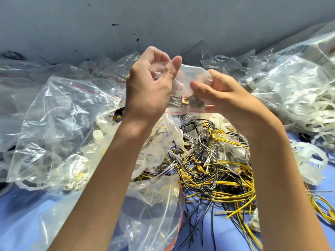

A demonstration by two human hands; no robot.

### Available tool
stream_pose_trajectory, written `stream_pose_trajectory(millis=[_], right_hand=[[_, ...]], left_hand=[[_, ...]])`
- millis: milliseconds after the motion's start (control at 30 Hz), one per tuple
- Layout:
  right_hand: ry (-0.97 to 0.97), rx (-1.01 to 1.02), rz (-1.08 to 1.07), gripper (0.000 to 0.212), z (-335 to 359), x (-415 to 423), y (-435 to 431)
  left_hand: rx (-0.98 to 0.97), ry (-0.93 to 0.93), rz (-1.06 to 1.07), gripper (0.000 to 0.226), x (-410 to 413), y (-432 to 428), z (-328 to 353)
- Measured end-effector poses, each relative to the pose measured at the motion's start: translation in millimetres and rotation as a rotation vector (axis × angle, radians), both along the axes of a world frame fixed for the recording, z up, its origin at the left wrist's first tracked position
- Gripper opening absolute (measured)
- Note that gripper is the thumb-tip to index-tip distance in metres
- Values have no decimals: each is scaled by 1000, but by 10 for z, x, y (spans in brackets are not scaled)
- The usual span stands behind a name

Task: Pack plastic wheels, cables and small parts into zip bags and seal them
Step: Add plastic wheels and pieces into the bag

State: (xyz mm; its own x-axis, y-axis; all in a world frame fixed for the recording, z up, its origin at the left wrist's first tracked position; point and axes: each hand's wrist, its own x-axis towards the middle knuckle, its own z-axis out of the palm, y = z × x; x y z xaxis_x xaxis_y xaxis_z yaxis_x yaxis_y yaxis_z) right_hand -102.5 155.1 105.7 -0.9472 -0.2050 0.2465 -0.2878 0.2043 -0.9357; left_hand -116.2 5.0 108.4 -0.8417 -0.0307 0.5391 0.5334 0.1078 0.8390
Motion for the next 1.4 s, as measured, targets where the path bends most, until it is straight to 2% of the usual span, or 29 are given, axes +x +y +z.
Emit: stream_pose_trajectory(millis=[100, 200, 267, 367, 467, 533, 733, 800, 967, 1133, 1267, 1400], right_hand=[[-13, -72, -87, 13, -10, -36, -11], [-29, -88, -120, 13, -11, -58, 0], [-41, -107, -138, 13, -23, -68, -4], [-62, -194, -108, 11, -31, -73, 6], [-105, -188, -24, 54, -40, -68, 43], [-117, -156, 27, 61, -50, -73, 55], [-65, -115, 43, 41, -79, -88, 66], [-64, -120, 21, 30, -90, -93, 69], [-86, -91, -155, 15, -89, -117, 161], [-102, -85, -274, 18, -55, -98, 206], [-143, -70, -220, 16, -50, -76, 125], [-155, -56, -169, 14, -67, -87, -3]], left_hand=[[-81, -219, -148, 18, -79, -53, 79], [-208, -477, -297, 48, -133, -132, 132], [-186, -526, -395, 63, -129, -172, 104], [-109, -501, -433, 73, -116, -195, 34], [-95, -406, -390, 74, -107, -217, -16], [-134, -331, -337, 65, -113, -233, -42], [-195, -298, -316, 63, -136, -253, -75], [-250, -294, -293, 53, -136, -257, -96], [-590, -201, -15, 27, -168, -310, -140], [-888, -264, -55, 2, -123, -279, -168], [-1063, -294, 44, 35, -99, -219, -203], [-1095, -333, 98, 30, -80, -226, -205]])
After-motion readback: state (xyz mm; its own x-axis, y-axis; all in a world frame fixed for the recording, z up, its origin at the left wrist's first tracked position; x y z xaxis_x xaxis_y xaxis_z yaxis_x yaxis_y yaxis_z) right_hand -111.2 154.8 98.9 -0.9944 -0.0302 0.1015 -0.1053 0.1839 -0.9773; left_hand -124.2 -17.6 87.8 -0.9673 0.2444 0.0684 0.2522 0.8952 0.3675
